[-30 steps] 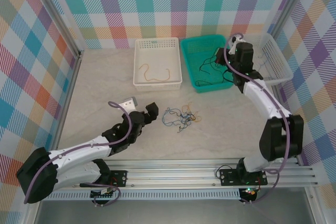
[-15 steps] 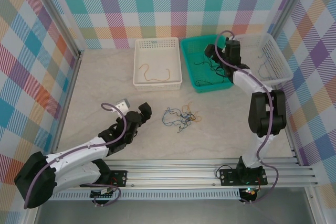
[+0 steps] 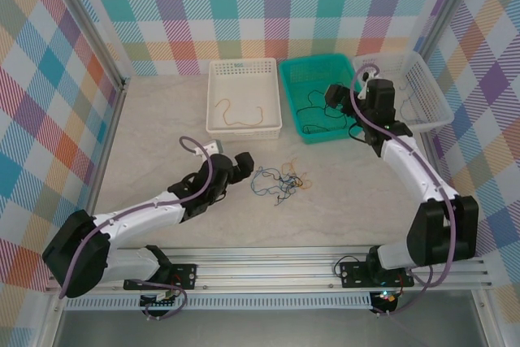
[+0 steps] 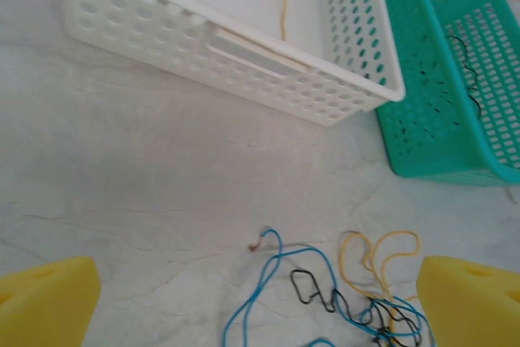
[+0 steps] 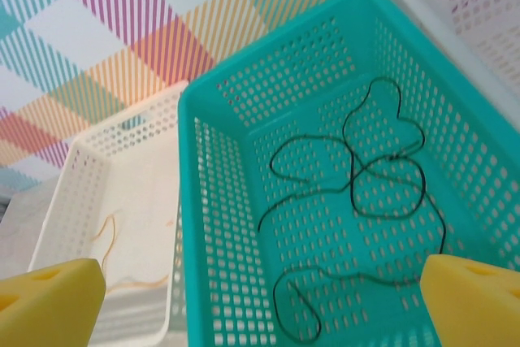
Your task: Untangle the cables
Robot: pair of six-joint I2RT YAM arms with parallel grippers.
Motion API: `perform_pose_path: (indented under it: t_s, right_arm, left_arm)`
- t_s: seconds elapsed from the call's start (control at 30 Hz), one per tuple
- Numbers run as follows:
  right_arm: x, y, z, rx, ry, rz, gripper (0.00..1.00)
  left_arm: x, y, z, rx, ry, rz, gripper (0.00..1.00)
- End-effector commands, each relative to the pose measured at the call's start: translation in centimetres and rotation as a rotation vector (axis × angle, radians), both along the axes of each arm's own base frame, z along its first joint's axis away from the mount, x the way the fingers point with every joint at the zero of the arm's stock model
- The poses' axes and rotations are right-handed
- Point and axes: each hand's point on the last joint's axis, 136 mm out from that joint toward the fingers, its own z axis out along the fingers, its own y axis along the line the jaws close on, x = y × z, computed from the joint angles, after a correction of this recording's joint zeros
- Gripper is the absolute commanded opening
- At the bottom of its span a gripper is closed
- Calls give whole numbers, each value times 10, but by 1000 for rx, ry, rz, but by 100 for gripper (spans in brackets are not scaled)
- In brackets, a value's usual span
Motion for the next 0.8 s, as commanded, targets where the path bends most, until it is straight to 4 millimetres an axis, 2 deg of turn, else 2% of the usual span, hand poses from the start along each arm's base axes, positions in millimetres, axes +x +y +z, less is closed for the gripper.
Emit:
perform_pose_path:
  t_s: [0.0, 0.03, 0.13, 0.33, 0.47, 0.6, 0.77]
  right_arm:
    - [-30, 8, -20, 11, 91, 67, 100]
    - [-38, 8, -23, 11, 103, 71, 100]
    - [-60, 5, -31, -19, 146, 87, 100]
    - [-98, 3, -46, -27, 213, 118, 100]
    - [-108, 1, -57, 0, 220, 100, 100]
    - [-109, 10, -61, 36, 215, 137, 99]
    - [-107, 15, -62, 56, 198, 161, 99]
  left_arm:
    - [4, -31, 18, -9, 19, -177, 100]
    - [1, -44, 20, 14, 41, -251, 100]
    - [-6, -66, 18, 94, 103, -380, 99]
    - [-10, -84, 7, 186, 169, -483, 92]
    - [-16, -100, -5, 261, 222, -552, 85]
    - [-24, -122, -15, 340, 242, -647, 79]
    - [-26, -132, -29, 438, 290, -682, 74]
